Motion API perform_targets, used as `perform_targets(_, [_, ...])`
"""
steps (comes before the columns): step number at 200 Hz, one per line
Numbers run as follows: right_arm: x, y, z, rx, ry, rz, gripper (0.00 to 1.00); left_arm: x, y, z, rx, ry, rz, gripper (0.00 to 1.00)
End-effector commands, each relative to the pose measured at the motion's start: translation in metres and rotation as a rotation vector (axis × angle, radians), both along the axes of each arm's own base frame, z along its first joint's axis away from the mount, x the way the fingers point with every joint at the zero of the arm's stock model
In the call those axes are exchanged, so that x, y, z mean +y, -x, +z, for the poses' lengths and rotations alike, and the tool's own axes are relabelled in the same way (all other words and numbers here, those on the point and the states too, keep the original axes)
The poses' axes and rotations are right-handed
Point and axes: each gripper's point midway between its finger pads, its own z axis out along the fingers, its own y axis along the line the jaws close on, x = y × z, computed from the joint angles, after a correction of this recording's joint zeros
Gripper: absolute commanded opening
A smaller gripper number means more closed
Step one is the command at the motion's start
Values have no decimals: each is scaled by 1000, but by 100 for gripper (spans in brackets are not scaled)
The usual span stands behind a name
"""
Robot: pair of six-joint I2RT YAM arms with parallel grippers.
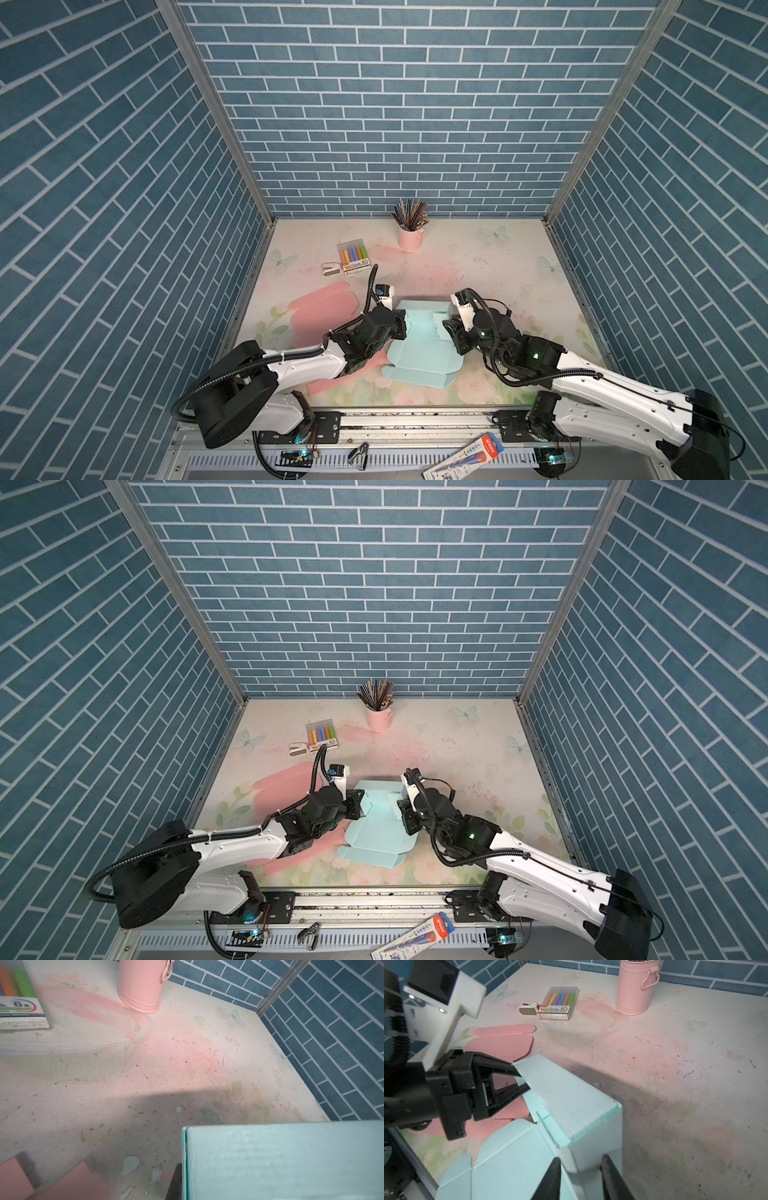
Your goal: Fold the paper box
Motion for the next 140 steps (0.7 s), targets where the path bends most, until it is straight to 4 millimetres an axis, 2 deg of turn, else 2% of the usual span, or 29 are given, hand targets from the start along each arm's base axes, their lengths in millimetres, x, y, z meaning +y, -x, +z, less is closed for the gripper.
perform_targets(1, [-10,-8,4,-29,42,-104,34,-19,-4,32,-44,103,9,0])
perform_targets(35, [-21,-14,7,-82,116,-196,32,-26,-2,31,-31,107,6,0])
perform_targets(64, [-23,-16,2,-94,148,-235,31,-31,0,32,-25,112,4,0])
perform_targets(140, [-37,-19,-1,-142,330,-342,19,-36,8,34,-22,167,29,0])
